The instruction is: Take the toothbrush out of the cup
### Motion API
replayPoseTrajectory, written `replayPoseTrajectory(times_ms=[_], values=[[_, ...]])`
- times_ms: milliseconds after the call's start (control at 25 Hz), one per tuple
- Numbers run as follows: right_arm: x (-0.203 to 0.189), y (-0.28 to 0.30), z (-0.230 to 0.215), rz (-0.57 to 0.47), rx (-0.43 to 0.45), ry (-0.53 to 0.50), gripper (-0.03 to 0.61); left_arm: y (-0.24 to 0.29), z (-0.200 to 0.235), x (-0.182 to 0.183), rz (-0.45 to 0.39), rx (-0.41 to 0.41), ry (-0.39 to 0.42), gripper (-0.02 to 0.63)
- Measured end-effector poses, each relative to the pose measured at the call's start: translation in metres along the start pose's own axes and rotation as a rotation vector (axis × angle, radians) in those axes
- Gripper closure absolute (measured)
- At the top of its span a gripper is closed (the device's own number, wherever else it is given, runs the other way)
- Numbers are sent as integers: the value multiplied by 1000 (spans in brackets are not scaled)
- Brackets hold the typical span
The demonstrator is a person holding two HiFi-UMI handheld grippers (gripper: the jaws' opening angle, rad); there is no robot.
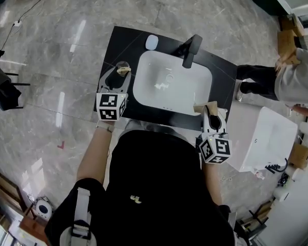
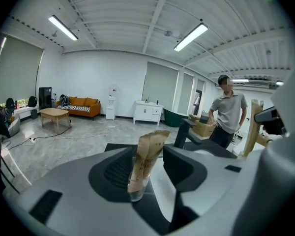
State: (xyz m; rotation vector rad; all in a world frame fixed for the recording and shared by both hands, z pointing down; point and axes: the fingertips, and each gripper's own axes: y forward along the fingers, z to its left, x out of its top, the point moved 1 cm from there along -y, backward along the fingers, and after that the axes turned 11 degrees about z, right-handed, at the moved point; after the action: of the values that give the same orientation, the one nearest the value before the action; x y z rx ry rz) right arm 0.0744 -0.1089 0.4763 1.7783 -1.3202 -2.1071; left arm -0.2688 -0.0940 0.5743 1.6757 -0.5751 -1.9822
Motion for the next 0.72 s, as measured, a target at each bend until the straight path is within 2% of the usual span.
replayPoseTrajectory(times_ms=[120, 200, 240, 360, 720], values=[[-2, -1, -3, 4, -17, 10, 503, 6, -1, 1, -6, -15, 5, 422], [-3, -1, -4, 5, -24, 13, 503, 8, 0, 2, -13, -14, 7, 451], [-3, -2, -4, 6, -27, 15, 503, 8, 0, 2, -13, -10, 7, 496], [-5, -3, -6, 7, -32, 19, 503, 9, 2, 2, -9, 6, 6, 555], [-2, -5, -8, -3, -32, 18, 503, 7, 13, 5, -1, 55, 31, 571]])
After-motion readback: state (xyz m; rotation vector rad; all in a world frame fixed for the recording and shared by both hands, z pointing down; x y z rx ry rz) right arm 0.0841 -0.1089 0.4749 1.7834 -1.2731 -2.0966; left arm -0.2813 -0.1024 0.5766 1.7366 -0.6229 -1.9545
